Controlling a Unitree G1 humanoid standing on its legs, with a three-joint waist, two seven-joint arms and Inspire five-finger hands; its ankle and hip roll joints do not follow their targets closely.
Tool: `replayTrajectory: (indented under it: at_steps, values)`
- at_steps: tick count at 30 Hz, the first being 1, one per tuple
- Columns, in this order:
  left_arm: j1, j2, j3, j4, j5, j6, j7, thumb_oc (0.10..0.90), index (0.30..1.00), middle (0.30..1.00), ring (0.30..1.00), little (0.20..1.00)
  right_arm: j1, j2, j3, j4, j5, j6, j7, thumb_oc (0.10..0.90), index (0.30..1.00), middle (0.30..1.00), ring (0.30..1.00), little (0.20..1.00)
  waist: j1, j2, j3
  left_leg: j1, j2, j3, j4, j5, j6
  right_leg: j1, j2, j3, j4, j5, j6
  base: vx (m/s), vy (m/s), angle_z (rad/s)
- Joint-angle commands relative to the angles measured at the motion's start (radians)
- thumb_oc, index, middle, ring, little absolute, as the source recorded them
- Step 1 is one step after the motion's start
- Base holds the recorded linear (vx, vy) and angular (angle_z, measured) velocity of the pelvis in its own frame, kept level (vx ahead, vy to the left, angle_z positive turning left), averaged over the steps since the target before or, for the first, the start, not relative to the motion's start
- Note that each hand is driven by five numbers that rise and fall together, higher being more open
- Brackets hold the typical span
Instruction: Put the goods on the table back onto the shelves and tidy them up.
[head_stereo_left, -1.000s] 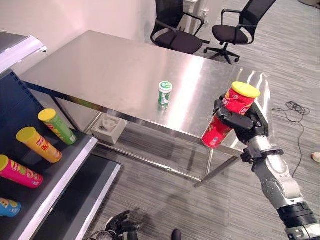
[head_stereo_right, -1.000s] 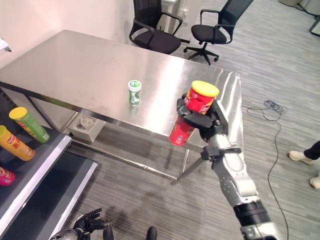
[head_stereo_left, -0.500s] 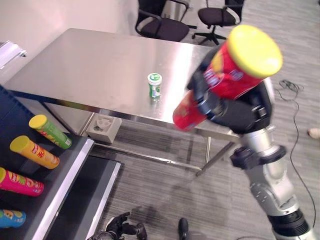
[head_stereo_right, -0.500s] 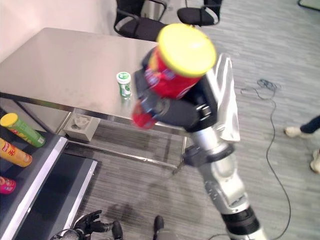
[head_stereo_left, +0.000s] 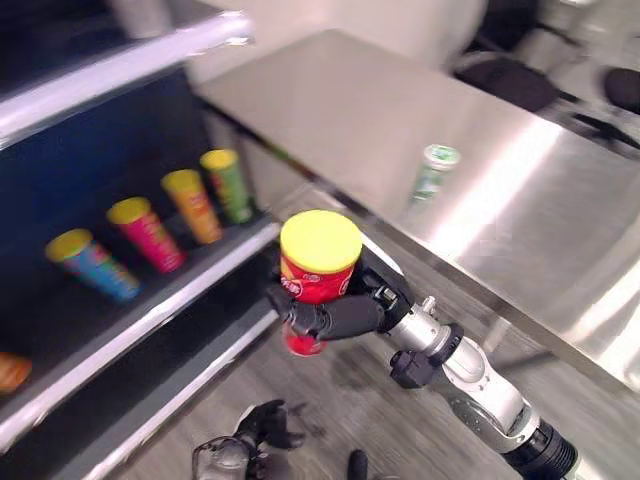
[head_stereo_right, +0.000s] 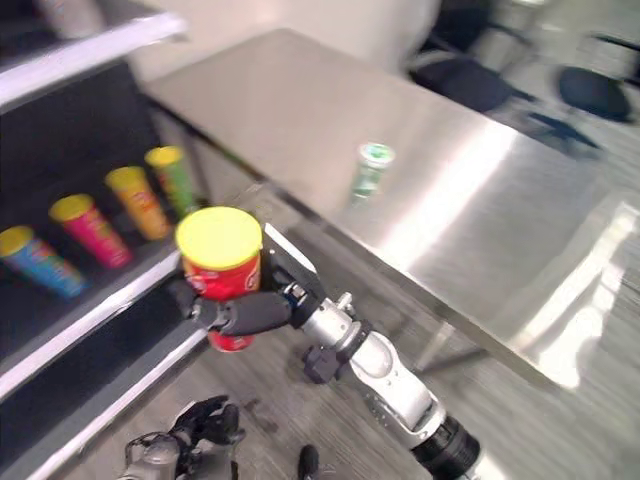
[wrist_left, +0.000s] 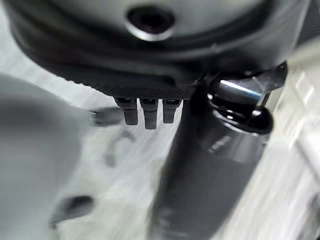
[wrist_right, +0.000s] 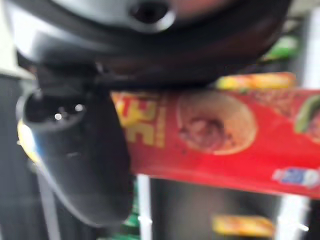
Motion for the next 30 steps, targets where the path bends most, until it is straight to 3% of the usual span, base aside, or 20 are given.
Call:
replayTrajectory:
  at_steps: [1, 3, 4, 5, 7, 10, 11, 14, 15, 16, 17, 18, 20, 21, 22, 24, 25, 26, 28, 30]
  values:
    - [-0.067, 0.052, 0.036, 0.032, -0.020, -0.035, 0.043, 0.800, 0.900, 0.900, 0.900, 0.900, -0.040, 0.046, -0.076, -0.170, -0.011, -0.124, 0.000, 0.400, 0.300, 0.300, 0.300, 0.300, -0.054, -0.037, -0.028, 0.142, 0.094, 0.026, 0.079, -0.122, -0.065, 0.045, -0.131, 0.059, -0.142, 0.094, 0.181, -0.07, 0.174, 0.51]
    - [-0.066, 0.052, 0.037, 0.035, -0.009, -0.034, 0.047, 0.800, 0.900, 0.900, 0.900, 0.900, -0.029, 0.042, -0.077, -0.160, -0.020, -0.125, -0.007, 0.400, 0.300, 0.300, 0.300, 0.300, -0.061, -0.031, -0.034, 0.169, 0.129, 0.037, 0.077, -0.104, -0.076, 0.043, -0.144, 0.045, -0.145, 0.096, 0.184, -0.02, 0.490, 0.89]
    - [-0.073, 0.050, -0.007, 0.040, 0.072, -0.019, 0.054, 0.800, 0.900, 0.900, 0.900, 0.900, 0.028, 0.039, -0.105, -0.108, -0.055, -0.123, -0.045, 0.400, 0.300, 0.300, 0.300, 0.300, -0.071, 0.021, -0.053, 0.211, 0.255, 0.061, 0.055, 0.046, -0.148, 0.046, -0.228, -0.029, -0.173, 0.108, 0.213, 0.06, 1.046, 0.79]
    - [-0.066, 0.053, -0.003, 0.050, 0.095, -0.012, 0.054, 0.800, 0.900, 0.900, 0.900, 0.900, 0.042, 0.040, -0.120, -0.097, -0.085, -0.117, -0.061, 0.400, 0.300, 0.300, 0.300, 0.300, -0.066, 0.032, -0.059, 0.210, 0.233, 0.076, 0.032, -0.019, -0.162, 0.062, -0.278, -0.044, -0.193, 0.143, 0.241, 0.07, 1.133, 1.00]
    - [-0.076, 0.051, -0.003, 0.054, 0.090, -0.010, 0.052, 0.800, 0.900, 0.900, 0.900, 0.900, 0.047, 0.043, -0.132, -0.087, -0.105, -0.113, -0.073, 0.400, 0.300, 0.300, 0.300, 0.300, -0.063, 0.030, -0.056, 0.190, 0.211, 0.080, 0.026, -0.049, -0.162, 0.070, -0.318, -0.061, -0.211, 0.180, 0.261, 0.02, 0.414, 2.28]
    - [-0.117, 0.073, -0.025, 0.055, 0.108, -0.010, 0.034, 0.800, 0.900, 0.900, 0.900, 0.900, 0.064, 0.084, -0.171, -0.064, -0.163, -0.094, -0.092, 0.400, 0.300, 0.300, 0.300, 0.300, -0.063, 0.013, -0.052, 0.143, 0.069, 0.073, -0.056, -0.108, -0.116, 0.017, -0.438, -0.072, -0.209, 0.409, 0.306, -0.02, 0.480, 0.45]
    - [-0.117, 0.074, -0.025, 0.055, 0.108, -0.010, 0.034, 0.800, 0.900, 0.900, 0.900, 0.900, 0.064, 0.084, -0.171, -0.063, -0.163, -0.094, -0.092, 0.400, 0.300, 0.300, 0.300, 0.300, -0.063, 0.011, -0.053, 0.143, 0.066, 0.074, -0.058, -0.106, -0.115, 0.016, -0.440, -0.071, -0.210, 0.411, 0.306, 0.03, 0.281, 0.51]
    - [-0.091, 0.093, -0.004, 0.028, 0.074, -0.011, 0.038, 0.800, 0.900, 0.900, 0.900, 0.900, 0.062, 0.116, -0.143, -0.045, -0.171, -0.090, -0.099, 0.400, 0.300, 0.300, 0.300, 0.300, -0.048, 0.028, -0.050, 0.176, 0.000, 0.096, -0.133, -0.130, -0.077, -0.005, -0.469, -0.132, -0.188, 0.554, 0.306, 0.11, 0.359, 0.38]
    - [-0.083, 0.092, -0.002, 0.030, 0.067, -0.011, 0.040, 0.800, 0.900, 0.900, 0.900, 0.900, 0.071, 0.123, -0.140, -0.043, -0.160, -0.092, -0.096, 0.400, 0.300, 0.300, 0.300, 0.300, -0.059, 0.032, -0.049, 0.179, -0.013, 0.098, -0.138, -0.136, -0.065, -0.015, -0.449, -0.116, -0.167, 0.530, 0.306, 0.01, 0.542, -0.14]
    - [-0.074, 0.082, -0.010, 0.042, 0.066, -0.015, 0.034, 0.800, 0.900, 0.900, 0.900, 0.900, 0.105, 0.118, -0.142, -0.043, -0.137, -0.086, -0.085, 0.400, 0.300, 0.300, 0.300, 0.300, -0.099, 0.028, -0.043, 0.184, -0.042, 0.107, -0.138, -0.128, -0.033, -0.071, -0.346, 0.042, -0.102, 0.435, 0.280, 0.04, 0.539, -0.13]
    - [-0.068, 0.077, -0.019, 0.045, 0.073, -0.014, 0.026, 0.800, 0.900, 0.900, 0.900, 0.900, 0.119, 0.114, -0.151, -0.039, -0.131, -0.083, -0.082, 0.400, 0.300, 0.300, 0.300, 0.300, -0.113, 0.038, -0.037, 0.186, -0.042, 0.102, -0.138, -0.123, -0.024, -0.086, -0.270, 0.112, -0.076, 0.346, 0.262, 0.01, 0.399, 0.06]
    - [-0.068, 0.076, -0.019, 0.045, 0.073, -0.014, 0.026, 0.800, 0.900, 0.900, 0.900, 0.900, 0.120, 0.113, -0.152, -0.040, -0.131, -0.082, -0.082, 0.400, 0.300, 0.300, 0.300, 0.300, -0.109, 0.039, -0.036, 0.188, -0.041, 0.105, -0.138, -0.125, -0.025, -0.090, -0.268, 0.116, -0.069, 0.342, 0.261, 0.04, 0.233, 0.38]
    - [-0.062, 0.072, -0.056, 0.053, 0.121, -0.008, 0.002, 0.800, 0.900, 0.900, 0.900, 0.900, 0.180, 0.090, -0.188, -0.050, -0.103, -0.080, -0.063, 0.400, 0.300, 0.300, 0.300, 0.300, -0.138, 0.057, -0.021, 0.196, -0.061, 0.076, -0.138, -0.124, -0.008, -0.091, -0.057, 0.219, -0.002, 0.136, 0.214, 0.05, 0.235, 0.32]
    - [-0.062, 0.071, -0.057, 0.053, 0.121, -0.008, 0.002, 0.800, 0.900, 0.900, 0.900, 0.900, 0.180, 0.089, -0.188, -0.051, -0.103, -0.080, -0.063, 0.400, 0.300, 0.300, 0.300, 0.300, -0.138, 0.057, -0.020, 0.197, -0.061, 0.075, -0.138, -0.125, -0.008, -0.091, -0.057, 0.218, 0.000, 0.134, 0.214, 0.03, 0.185, 0.36]
    - [-0.069, 0.074, -0.063, 0.052, 0.131, -0.007, 0.002, 0.800, 0.900, 0.900, 0.900, 0.900, 0.186, 0.086, -0.193, -0.044, -0.107, -0.083, -0.067, 0.400, 0.300, 0.300, 0.300, 0.300, -0.143, 0.057, -0.018, 0.197, -0.081, 0.064, -0.138, -0.133, 0.001, -0.085, 0.007, 0.220, 0.009, 0.103, 0.195, -0.01, 0.070, 0.66]
    - [-0.064, 0.073, -0.074, 0.042, 0.164, -0.011, -0.003, 0.800, 0.900, 0.900, 0.900, 0.900, 0.249, 0.081, -0.232, -0.064, -0.155, -0.092, -0.072, 0.400, 0.300, 0.300, 0.300, 0.300, -0.142, 0.049, -0.025, 0.196, -0.121, 0.048, -0.138, -0.165, 0.013, -0.063, 0.030, 0.150, -0.001, 0.072, 0.173, 0.05, 0.018, 0.60]
    - [-0.067, 0.070, -0.058, 0.044, 0.144, -0.012, 0.007, 0.800, 0.900, 0.900, 0.900, 0.900, 0.293, 0.101, -0.252, -0.042, -0.213, -0.076, -0.114, 0.400, 0.300, 0.300, 0.300, 0.300, -0.151, 0.035, -0.033, 0.213, -0.141, 0.039, -0.138, -0.175, 0.012, -0.012, 0.080, 0.217, -0.070, 0.077, 0.179, 0.14, -0.058, 0.15]
    - [-0.063, 0.067, -0.046, 0.044, 0.136, -0.010, 0.013, 0.800, 0.900, 0.900, 0.900, 0.900, 0.301, 0.103, -0.268, -0.038, -0.235, -0.078, -0.131, 0.400, 0.300, 0.300, 0.300, 0.300, -0.147, 0.032, -0.033, 0.212, -0.144, 0.045, -0.138, -0.171, 0.010, -0.007, 0.082, 0.223, -0.090, 0.082, 0.172, 0.13, -0.062, 0.20]
    - [-0.055, 0.055, -0.031, 0.019, 0.103, -0.010, 0.027, 0.800, 0.900, 0.900, 0.900, 0.900, 0.318, 0.093, -0.284, -0.028, -0.310, -0.065, -0.169, 0.400, 0.300, 0.300, 0.300, 0.300, -0.128, 0.020, -0.011, 0.198, -0.156, 0.056, -0.060, -0.152, -0.002, 0.023, 0.065, 0.192, -0.131, 0.092, 0.154, 0.01, -0.042, 0.26]
    - [-0.063, 0.046, -0.023, -0.012, 0.059, -0.013, 0.064, 0.800, 0.900, 0.900, 0.900, 0.900, 0.291, 0.081, -0.276, -0.013, -0.442, -0.051, -0.238, 0.400, 0.300, 0.300, 0.300, 0.300, -0.101, -0.007, 0.021, 0.080, -0.119, 0.015, 0.100, -0.157, -0.028, 0.046, 0.022, 0.168, -0.167, 0.090, 0.148, -0.03, -0.023, 0.46]
